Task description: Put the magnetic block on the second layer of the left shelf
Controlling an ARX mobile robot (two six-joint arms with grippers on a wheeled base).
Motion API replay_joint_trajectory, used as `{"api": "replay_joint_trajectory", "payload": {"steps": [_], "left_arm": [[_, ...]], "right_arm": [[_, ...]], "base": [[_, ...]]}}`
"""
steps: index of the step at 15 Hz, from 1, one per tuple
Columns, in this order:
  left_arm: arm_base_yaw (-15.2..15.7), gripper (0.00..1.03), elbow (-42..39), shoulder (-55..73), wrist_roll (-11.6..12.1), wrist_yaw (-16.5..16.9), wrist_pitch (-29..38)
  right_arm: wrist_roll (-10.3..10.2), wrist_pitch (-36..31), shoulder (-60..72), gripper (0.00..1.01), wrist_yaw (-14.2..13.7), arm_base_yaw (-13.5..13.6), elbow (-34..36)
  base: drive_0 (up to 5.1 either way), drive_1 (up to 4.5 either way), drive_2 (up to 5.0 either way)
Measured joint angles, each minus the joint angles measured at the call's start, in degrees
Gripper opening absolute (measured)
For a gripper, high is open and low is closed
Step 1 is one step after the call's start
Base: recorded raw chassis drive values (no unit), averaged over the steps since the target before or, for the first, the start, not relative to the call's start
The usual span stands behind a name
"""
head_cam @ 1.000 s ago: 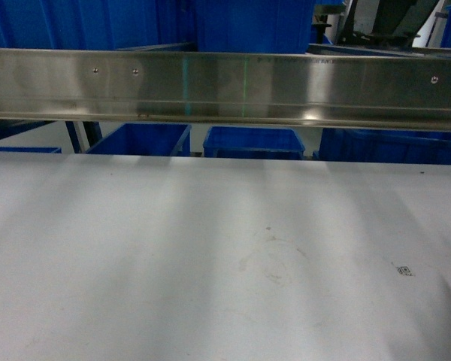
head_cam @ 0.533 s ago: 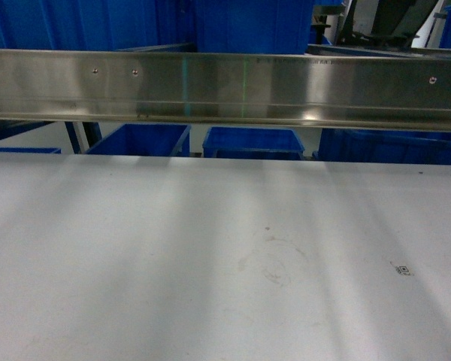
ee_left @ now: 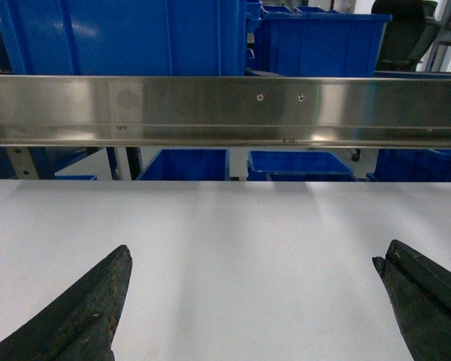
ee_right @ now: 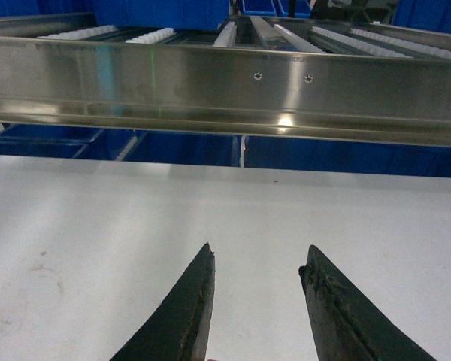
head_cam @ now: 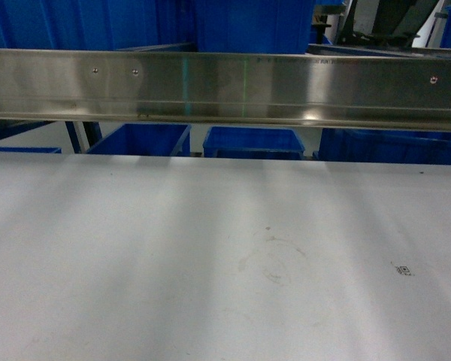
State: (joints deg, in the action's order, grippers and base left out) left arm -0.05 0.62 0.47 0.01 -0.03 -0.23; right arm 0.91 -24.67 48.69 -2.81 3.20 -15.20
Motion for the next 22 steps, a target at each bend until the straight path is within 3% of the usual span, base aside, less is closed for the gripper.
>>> {"api": "replay_joint_trajectory", "payload": {"steps": [1, 3, 6, 9, 22], "left_arm": [[0.0, 0.98, 0.0, 0.0, 0.0, 0.0, 0.0], [0.0, 0.98, 0.0, 0.0, 0.0, 0.0, 0.0], [0.0, 0.98, 0.0, 0.0, 0.0, 0.0, 0.0], [0.0, 0.98, 0.0, 0.0, 0.0, 0.0, 0.0], [0.0, 0.98, 0.0, 0.0, 0.0, 0.0, 0.0]], "right_arm": [[0.0, -2.4, -0.1, 0.32, 0.0, -0.3, 1.8], [-1.4, -0.2, -5.6, 0.31, 0.3, -0.6, 4.0], [-1.9, -1.3, -6.2, 0.31, -0.5, 1.0, 4.1], [-1.9, -4.0, -4.4, 0.31, -0.6, 0.9, 4.1], [-2.6, -3.9, -2.7, 0.31, -0.7, 0.5, 3.6]], "base": [[0.0, 0.0, 0.0], [0.0, 0.0, 0.0], [0.0, 0.0, 0.0], [0.0, 0.0, 0.0], [0.0, 0.0, 0.0]]}}
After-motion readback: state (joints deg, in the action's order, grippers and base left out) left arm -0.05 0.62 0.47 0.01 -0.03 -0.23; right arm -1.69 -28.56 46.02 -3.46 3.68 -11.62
